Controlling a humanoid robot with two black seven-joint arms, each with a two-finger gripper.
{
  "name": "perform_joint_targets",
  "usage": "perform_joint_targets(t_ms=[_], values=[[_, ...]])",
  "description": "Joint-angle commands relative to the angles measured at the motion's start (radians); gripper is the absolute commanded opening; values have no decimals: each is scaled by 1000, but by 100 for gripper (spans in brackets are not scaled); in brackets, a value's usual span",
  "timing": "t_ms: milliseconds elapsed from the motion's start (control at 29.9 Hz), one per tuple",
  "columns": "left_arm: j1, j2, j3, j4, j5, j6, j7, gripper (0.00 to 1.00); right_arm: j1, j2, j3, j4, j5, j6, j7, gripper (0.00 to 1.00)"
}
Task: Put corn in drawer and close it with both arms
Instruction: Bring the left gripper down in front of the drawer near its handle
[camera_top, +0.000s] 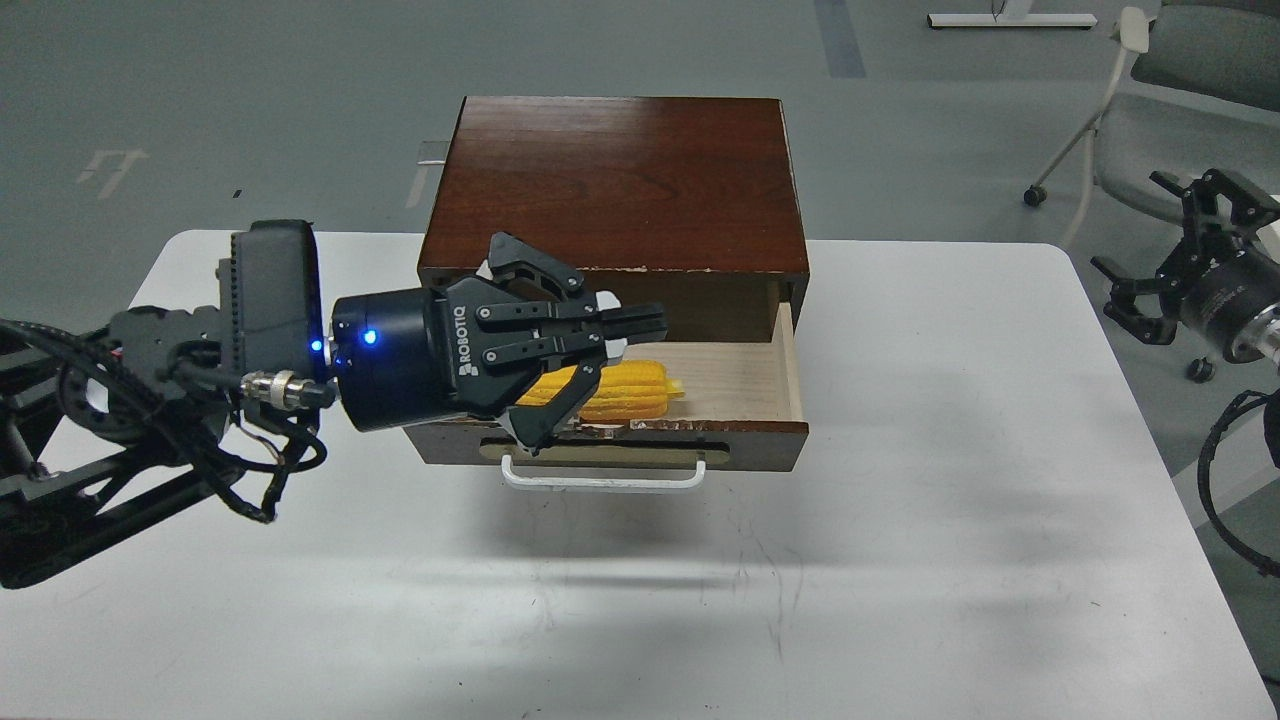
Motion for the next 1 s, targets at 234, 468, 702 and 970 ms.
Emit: perform_joint_targets(t_ms=[234, 468, 702, 970], values=[[85, 100, 91, 15, 0, 216, 0, 7, -2, 49, 0, -71, -20, 0, 1, 96], [145, 91, 91, 18, 0, 216, 0, 3, -9, 67, 0, -73, -20, 0, 1, 96], [187, 50, 91, 104, 0, 216, 0, 0, -9, 81, 0, -73, -20, 0, 1, 96], [274, 48, 89, 126, 0, 216, 0, 0, -14, 89, 0, -74, -20, -30, 1, 96]])
